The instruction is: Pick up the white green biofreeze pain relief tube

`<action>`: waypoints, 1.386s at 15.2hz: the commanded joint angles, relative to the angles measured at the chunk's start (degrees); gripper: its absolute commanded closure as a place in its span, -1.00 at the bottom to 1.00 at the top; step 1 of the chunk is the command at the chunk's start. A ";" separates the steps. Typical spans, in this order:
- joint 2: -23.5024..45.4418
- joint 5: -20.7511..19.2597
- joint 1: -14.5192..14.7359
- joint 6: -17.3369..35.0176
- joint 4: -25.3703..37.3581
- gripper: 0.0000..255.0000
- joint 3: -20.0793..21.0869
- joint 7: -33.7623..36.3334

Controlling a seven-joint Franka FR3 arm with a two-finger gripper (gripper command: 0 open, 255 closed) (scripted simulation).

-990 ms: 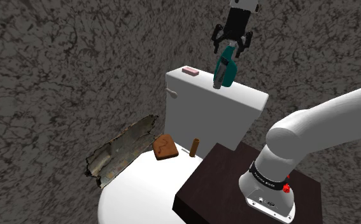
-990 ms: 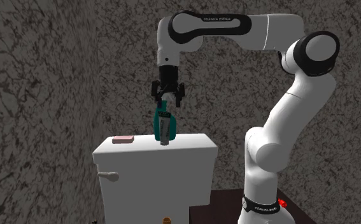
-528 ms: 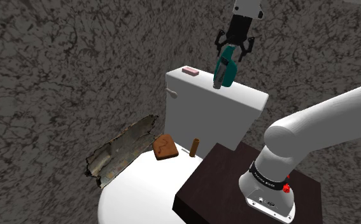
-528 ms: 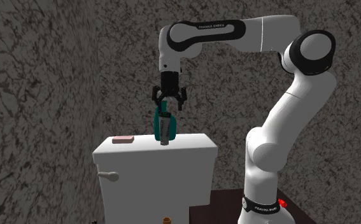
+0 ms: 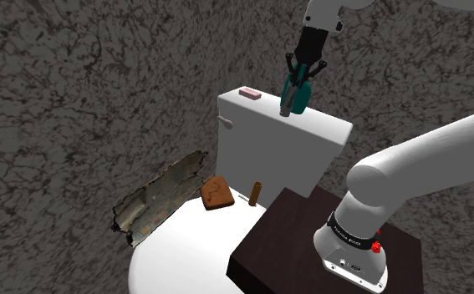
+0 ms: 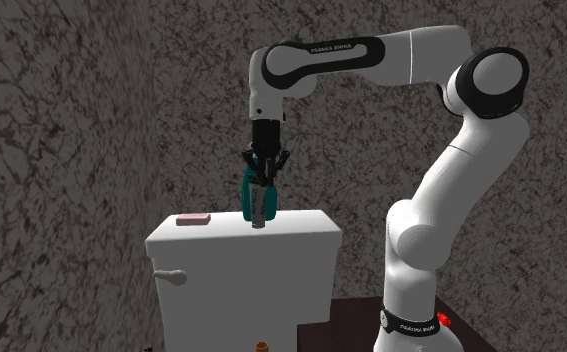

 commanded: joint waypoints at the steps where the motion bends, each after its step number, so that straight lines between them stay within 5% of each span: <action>1: 0.03 0.00 0.00 0.03 -0.05 1.00 0.01 0.01; 6: -0.09 -0.07 -0.05 0.06 -0.21 1.00 -0.10 -0.13; 21: 2.95 0.19 0.22 -11.04 13.96 1.00 -0.09 0.56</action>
